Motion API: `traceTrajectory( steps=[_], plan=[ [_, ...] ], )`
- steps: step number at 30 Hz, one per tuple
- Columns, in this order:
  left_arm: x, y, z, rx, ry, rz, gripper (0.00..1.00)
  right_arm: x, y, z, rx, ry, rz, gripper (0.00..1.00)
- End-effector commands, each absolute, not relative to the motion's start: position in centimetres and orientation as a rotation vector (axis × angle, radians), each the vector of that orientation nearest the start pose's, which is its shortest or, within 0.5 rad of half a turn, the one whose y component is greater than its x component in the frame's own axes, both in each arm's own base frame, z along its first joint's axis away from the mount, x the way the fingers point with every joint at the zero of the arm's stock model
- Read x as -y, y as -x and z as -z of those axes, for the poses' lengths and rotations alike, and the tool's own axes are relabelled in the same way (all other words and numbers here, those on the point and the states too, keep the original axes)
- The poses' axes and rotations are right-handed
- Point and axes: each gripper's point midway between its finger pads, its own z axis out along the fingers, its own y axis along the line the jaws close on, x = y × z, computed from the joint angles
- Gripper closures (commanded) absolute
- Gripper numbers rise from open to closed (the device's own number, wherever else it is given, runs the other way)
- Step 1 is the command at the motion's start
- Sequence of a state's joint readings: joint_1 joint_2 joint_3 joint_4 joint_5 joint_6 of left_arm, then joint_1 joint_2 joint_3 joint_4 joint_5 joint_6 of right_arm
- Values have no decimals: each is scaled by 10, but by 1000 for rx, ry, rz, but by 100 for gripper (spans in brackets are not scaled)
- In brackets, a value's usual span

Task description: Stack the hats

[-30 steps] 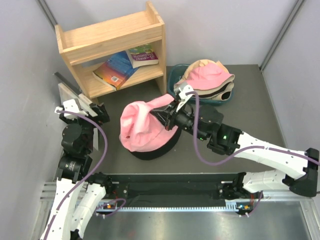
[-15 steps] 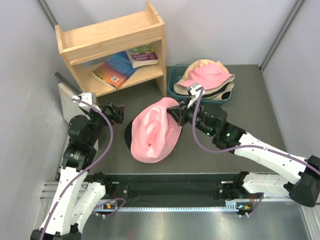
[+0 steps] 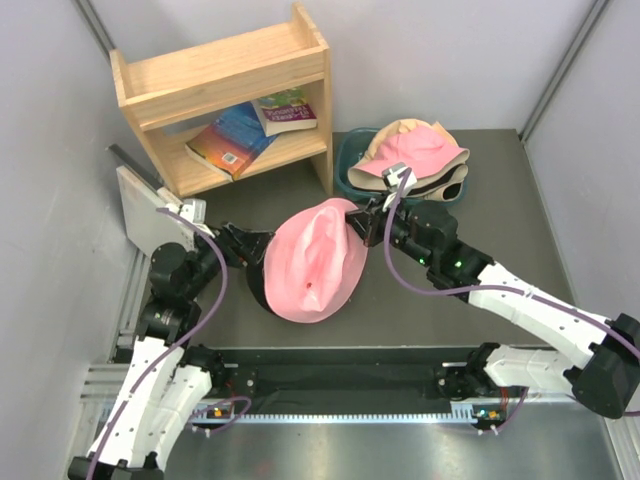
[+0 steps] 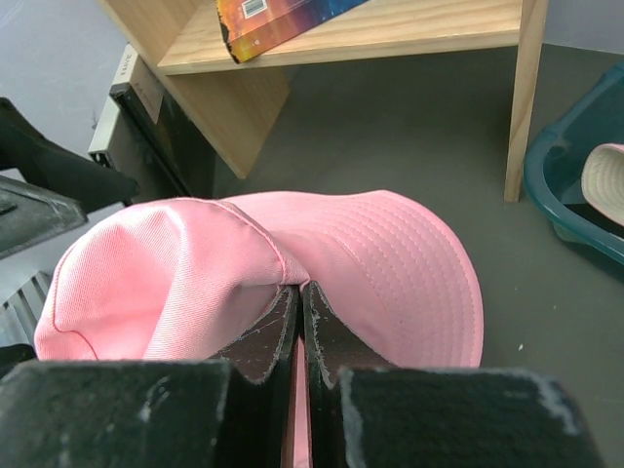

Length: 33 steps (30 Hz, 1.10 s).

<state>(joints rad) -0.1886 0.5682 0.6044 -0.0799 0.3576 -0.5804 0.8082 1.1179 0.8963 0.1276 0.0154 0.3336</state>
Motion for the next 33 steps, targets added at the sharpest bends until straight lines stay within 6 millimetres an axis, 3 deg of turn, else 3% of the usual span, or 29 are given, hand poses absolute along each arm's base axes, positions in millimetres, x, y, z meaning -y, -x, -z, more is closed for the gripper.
traceTrajectory(
  steps=[1,8,24,26,33],
  plan=[
    [150,-244,-287,-1641,-19,1013,21,-298,-276,-307,-1633,373,-865,100],
    [158,-244,-276,-1675,-45,1060,32,-298,-276,-309,-1629,366,-873,100],
    [161,-239,-274,-1705,-80,1065,58,-296,-278,-306,-1641,354,-864,100],
    [161,-238,-273,-1708,-85,1066,65,-296,-278,-305,-1642,353,-863,100],
    [165,-241,-264,-1746,-96,1075,63,-297,-280,-303,-1650,355,-862,100]
  ],
)
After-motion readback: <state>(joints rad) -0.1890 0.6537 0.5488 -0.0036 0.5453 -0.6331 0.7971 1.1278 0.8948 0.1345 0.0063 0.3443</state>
